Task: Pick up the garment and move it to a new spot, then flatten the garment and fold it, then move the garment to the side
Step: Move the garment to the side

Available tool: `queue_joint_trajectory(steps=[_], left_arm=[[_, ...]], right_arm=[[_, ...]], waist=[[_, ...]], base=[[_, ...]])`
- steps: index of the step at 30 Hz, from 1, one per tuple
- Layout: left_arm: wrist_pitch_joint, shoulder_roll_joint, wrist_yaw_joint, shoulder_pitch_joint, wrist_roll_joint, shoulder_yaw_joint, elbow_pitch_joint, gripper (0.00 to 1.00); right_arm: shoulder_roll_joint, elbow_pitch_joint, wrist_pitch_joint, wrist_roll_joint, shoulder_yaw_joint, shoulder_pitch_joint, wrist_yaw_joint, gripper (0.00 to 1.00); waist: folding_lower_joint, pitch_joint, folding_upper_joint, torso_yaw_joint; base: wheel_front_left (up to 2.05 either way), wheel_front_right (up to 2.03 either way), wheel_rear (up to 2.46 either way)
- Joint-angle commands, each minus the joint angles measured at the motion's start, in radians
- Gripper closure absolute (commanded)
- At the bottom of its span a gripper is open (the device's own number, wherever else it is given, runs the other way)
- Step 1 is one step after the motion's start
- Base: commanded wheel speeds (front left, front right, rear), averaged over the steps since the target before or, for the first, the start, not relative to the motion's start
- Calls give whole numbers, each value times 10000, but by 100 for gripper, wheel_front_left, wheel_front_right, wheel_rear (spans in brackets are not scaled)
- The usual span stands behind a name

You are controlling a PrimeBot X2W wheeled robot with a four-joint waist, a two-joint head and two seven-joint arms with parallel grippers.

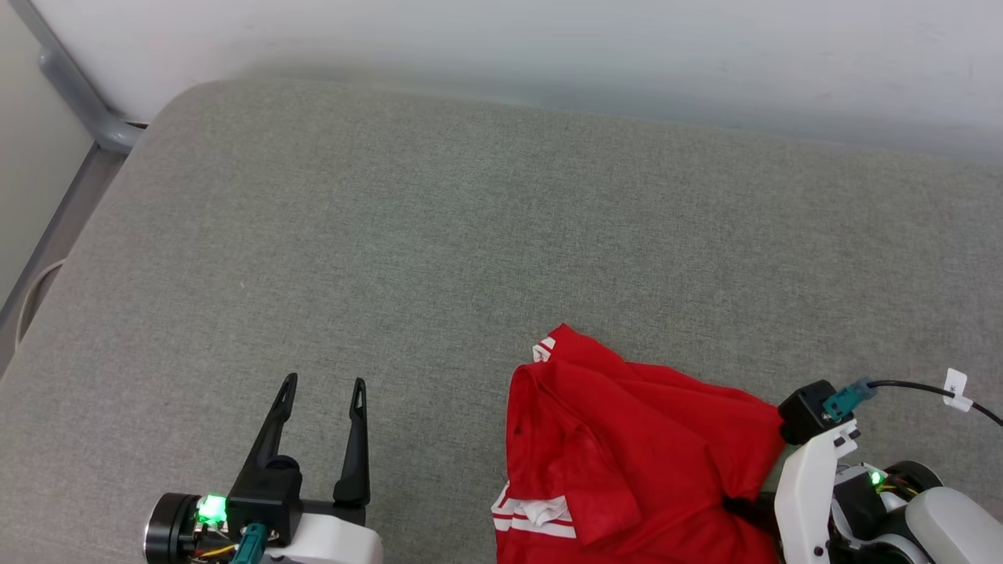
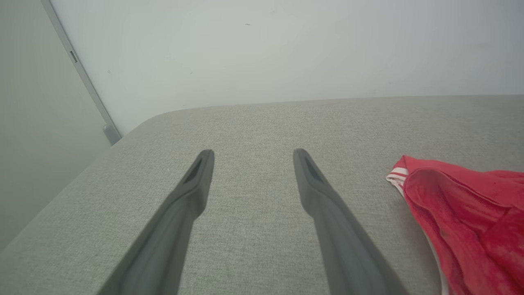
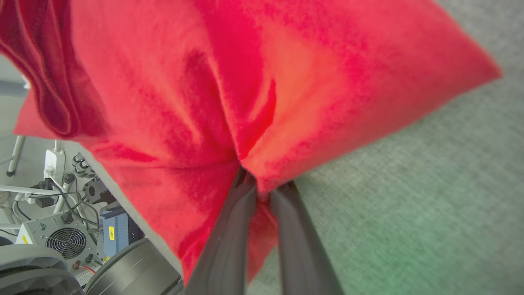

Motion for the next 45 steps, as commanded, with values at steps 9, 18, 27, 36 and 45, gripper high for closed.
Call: queue_joint_trajectory(steps=[9, 18, 27, 36, 45], left_arm=[[-21, 14, 52, 109, 17, 58, -36, 0], [-21, 12, 105, 81, -20, 168, -192, 0], [-21, 157, 153, -66, 6, 429, -381, 0], [-21, 276, 253, -283, 85, 528, -657, 0], [-21, 533, 180, -911, 182, 534, -1126, 0]], right_arm=[[-410, -228, -1138, -194, 480, -609, -11, 100], [-1206, -375, -1857, -730, 619, -1393, -9, 100], [-1815, -210, -2339, -933, 284, -1908, -8, 100], [-1892, 127, -3008, -1137, -179, -2361, -8, 100], [-2367, 936, -3293, -1800, -1001, -3343, -9, 100]], waist=[[1, -51, 0, -348], [1, 170, 0, -1611], [1, 577, 0, -3067], [1, 1031, 0, -3724], [1, 2088, 0, -3573]], base=[[0, 0, 0], [0, 0, 0], [0, 0, 0], [0, 0, 0], [0, 0, 0]])
